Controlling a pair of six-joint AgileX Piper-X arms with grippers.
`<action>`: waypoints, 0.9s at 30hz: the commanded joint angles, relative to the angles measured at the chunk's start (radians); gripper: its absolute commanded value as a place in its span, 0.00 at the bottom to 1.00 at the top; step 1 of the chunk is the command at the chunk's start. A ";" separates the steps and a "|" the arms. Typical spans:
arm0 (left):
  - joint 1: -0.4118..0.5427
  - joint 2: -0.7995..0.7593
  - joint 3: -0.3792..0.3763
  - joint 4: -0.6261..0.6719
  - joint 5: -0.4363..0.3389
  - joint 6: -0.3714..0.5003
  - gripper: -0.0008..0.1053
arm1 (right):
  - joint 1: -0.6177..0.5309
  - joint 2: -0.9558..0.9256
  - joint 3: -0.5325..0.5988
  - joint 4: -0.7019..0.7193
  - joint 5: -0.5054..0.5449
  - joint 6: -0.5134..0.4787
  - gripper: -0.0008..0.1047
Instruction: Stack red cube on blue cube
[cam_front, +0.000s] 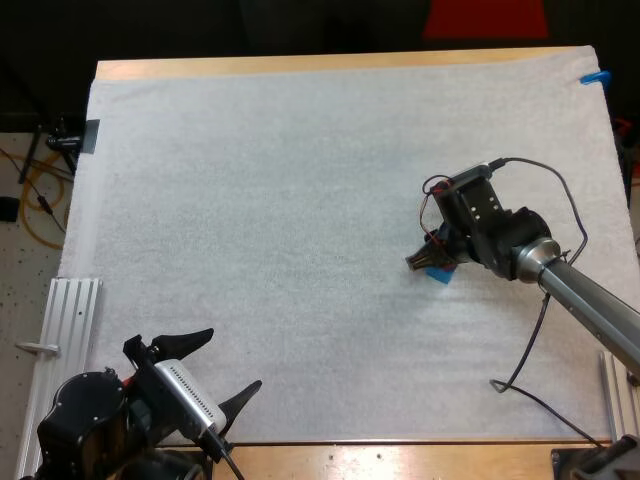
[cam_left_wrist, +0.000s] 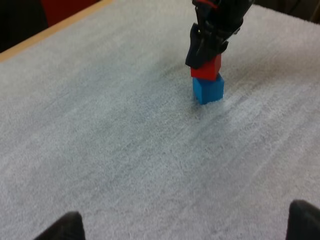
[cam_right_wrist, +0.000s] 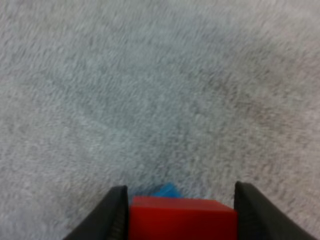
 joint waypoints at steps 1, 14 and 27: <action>-0.003 0.005 -0.008 -0.012 -0.009 0.001 0.73 | 0.001 -0.010 0.001 -0.006 -0.017 0.006 0.12; -0.003 0.005 -0.008 -0.012 -0.009 0.001 0.73 | 0.001 -0.010 0.001 -0.006 -0.028 0.006 0.12; -0.003 0.005 -0.008 -0.012 -0.009 0.001 0.73 | 0.001 -0.010 0.001 -0.006 -0.020 -0.003 0.47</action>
